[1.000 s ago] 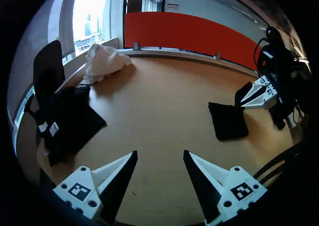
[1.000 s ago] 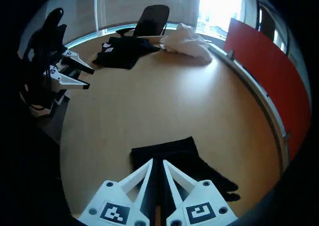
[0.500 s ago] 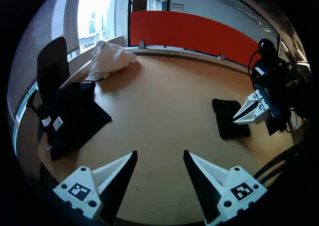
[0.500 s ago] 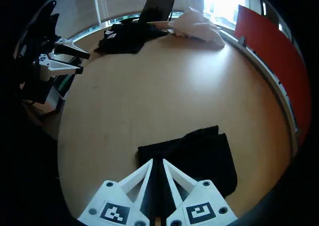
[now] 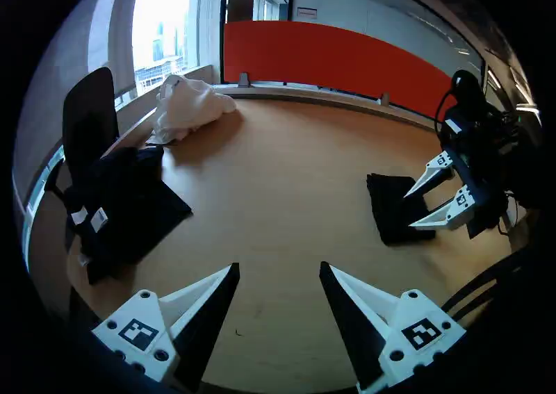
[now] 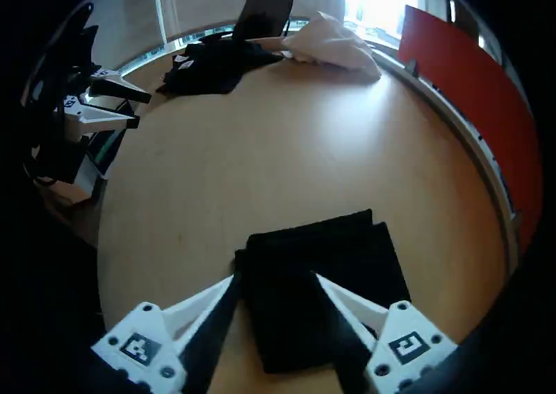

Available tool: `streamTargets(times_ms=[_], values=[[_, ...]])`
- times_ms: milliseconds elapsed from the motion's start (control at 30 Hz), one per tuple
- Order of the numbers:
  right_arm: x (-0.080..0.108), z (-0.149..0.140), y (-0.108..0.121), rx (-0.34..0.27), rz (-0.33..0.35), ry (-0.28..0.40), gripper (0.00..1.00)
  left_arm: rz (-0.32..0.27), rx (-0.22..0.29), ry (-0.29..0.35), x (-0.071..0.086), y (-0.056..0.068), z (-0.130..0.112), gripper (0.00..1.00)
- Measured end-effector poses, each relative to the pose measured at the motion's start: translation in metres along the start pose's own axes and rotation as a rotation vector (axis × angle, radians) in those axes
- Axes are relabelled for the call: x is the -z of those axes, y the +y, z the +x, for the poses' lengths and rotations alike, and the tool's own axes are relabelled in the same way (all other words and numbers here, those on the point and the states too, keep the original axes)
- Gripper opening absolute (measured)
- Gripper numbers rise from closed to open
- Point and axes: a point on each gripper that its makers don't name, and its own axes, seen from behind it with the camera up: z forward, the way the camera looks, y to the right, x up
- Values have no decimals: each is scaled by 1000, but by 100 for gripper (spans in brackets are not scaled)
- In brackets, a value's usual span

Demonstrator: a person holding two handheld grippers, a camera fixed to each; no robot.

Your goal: Fold towel

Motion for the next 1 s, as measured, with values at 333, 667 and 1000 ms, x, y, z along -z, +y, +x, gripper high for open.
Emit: streamTargets(times_ms=[333,667,1000], values=[[9,-10,7,-46,-38,12,76,-4,-3,10,0,1,2,85],[21,-37,8,-93,-71,-8,76,-2,-11,11,1,2,2,85],[31,-59,9,-137,-104,-21,76,-5,-20,14,1,4,4,85]])
